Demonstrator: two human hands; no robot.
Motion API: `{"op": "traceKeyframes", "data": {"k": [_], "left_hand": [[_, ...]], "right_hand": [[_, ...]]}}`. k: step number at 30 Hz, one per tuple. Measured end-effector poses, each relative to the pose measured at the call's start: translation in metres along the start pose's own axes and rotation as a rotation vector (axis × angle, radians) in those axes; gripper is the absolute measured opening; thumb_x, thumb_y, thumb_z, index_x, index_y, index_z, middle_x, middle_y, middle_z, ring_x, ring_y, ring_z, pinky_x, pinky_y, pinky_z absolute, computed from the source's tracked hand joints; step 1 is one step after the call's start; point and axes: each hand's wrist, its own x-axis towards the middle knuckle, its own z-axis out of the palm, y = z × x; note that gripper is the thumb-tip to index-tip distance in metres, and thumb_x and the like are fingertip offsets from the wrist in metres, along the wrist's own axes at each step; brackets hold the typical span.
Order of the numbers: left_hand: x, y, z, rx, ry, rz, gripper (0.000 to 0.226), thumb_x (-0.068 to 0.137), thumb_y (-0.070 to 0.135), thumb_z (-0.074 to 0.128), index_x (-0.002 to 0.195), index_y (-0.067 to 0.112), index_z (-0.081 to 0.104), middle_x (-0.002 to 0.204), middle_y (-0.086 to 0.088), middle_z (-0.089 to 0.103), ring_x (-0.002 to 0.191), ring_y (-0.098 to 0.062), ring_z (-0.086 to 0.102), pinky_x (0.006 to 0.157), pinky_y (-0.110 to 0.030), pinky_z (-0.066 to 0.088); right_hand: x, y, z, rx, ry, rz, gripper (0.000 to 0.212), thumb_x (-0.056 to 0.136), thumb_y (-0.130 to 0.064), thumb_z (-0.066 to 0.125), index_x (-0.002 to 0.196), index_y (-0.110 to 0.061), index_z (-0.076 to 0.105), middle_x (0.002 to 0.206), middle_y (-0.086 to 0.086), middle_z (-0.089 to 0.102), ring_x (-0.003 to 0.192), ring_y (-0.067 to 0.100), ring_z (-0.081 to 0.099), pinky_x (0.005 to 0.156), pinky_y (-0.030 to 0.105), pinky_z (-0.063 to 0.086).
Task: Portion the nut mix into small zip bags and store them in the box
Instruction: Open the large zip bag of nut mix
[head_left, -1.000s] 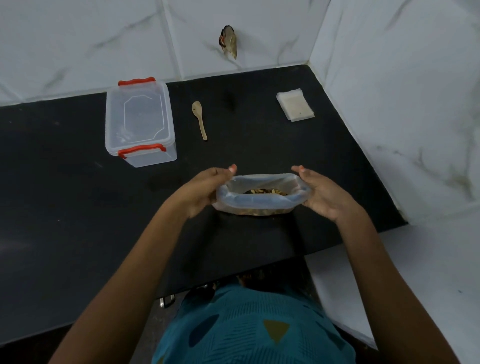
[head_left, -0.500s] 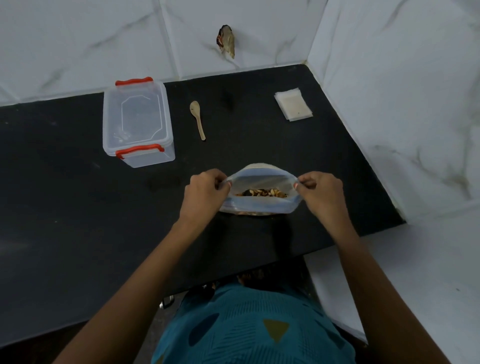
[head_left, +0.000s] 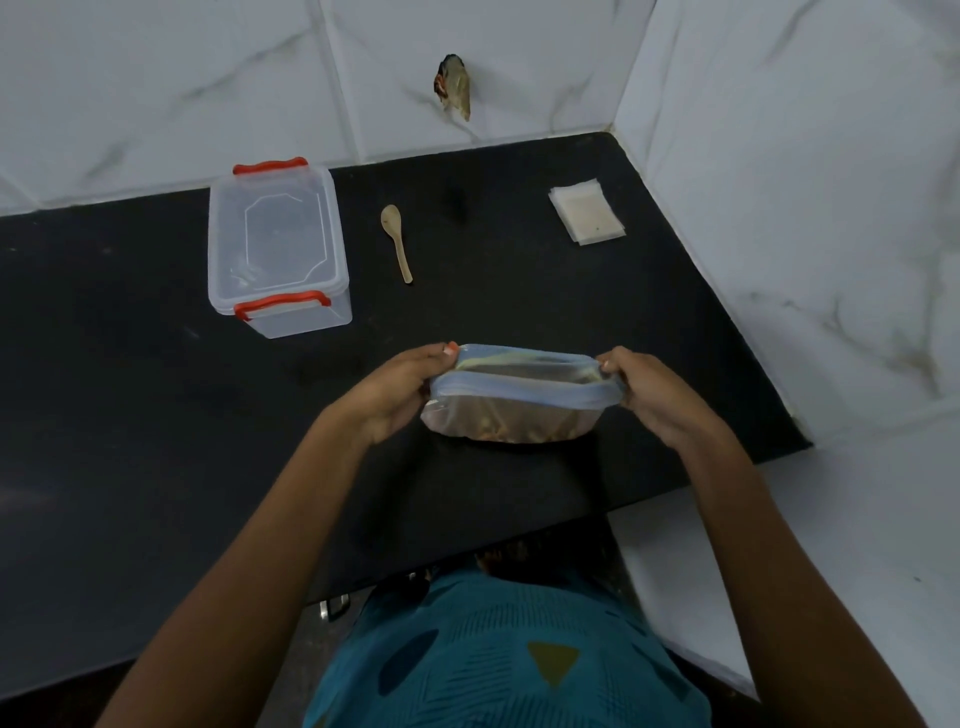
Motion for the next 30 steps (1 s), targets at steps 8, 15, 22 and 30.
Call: {"op": "traceKeyframes", "data": {"k": [8,15,22,30], "left_hand": [[0.009,-0.006,-0.001,-0.451,-0.01,-0.066,0.019,0.094,0.02,0.045,0.101,0.012,0.06,0.092,-0.006,0.065,0.078,-0.012,0.063,0.067,-0.024,0.054],[0.008,-0.01,-0.012,-0.31,0.074,-0.036,0.024,0.09,0.009,0.049,0.109,0.015,0.061,0.109,-0.007,0.063,0.1,-0.018,0.059,0.085,-0.029,0.053],[0.0,-0.012,0.001,0.267,0.33,-0.087,0.046,0.084,0.045,0.058,0.115,0.015,0.039,0.103,-0.007,0.052,0.08,-0.012,0.053,0.058,-0.021,0.041],[-0.009,-0.02,0.004,0.919,0.546,0.111,0.033,0.086,0.048,0.056,0.091,0.015,0.051,0.076,0.002,0.053,0.066,-0.008,0.053,0.054,-0.02,0.039]], "right_hand": [[0.01,-0.005,0.004,0.643,-0.038,0.162,0.02,0.087,-0.005,0.035,0.072,-0.013,0.045,0.087,0.008,0.054,0.085,0.019,0.052,0.095,0.034,0.042],[0.008,-0.008,0.003,-0.015,0.114,0.037,0.013,0.091,-0.02,0.049,0.089,-0.023,0.062,0.112,0.002,0.057,0.105,0.015,0.051,0.094,0.032,0.038],[-0.003,0.0,0.014,-0.371,0.36,-0.111,0.039,0.081,-0.042,0.064,0.105,-0.016,0.047,0.097,0.001,0.049,0.08,0.009,0.051,0.06,0.022,0.039],[-0.007,-0.001,0.025,-0.5,0.473,-0.09,0.039,0.084,-0.038,0.063,0.107,-0.01,0.047,0.097,0.005,0.053,0.085,0.017,0.057,0.075,0.033,0.052]]}}
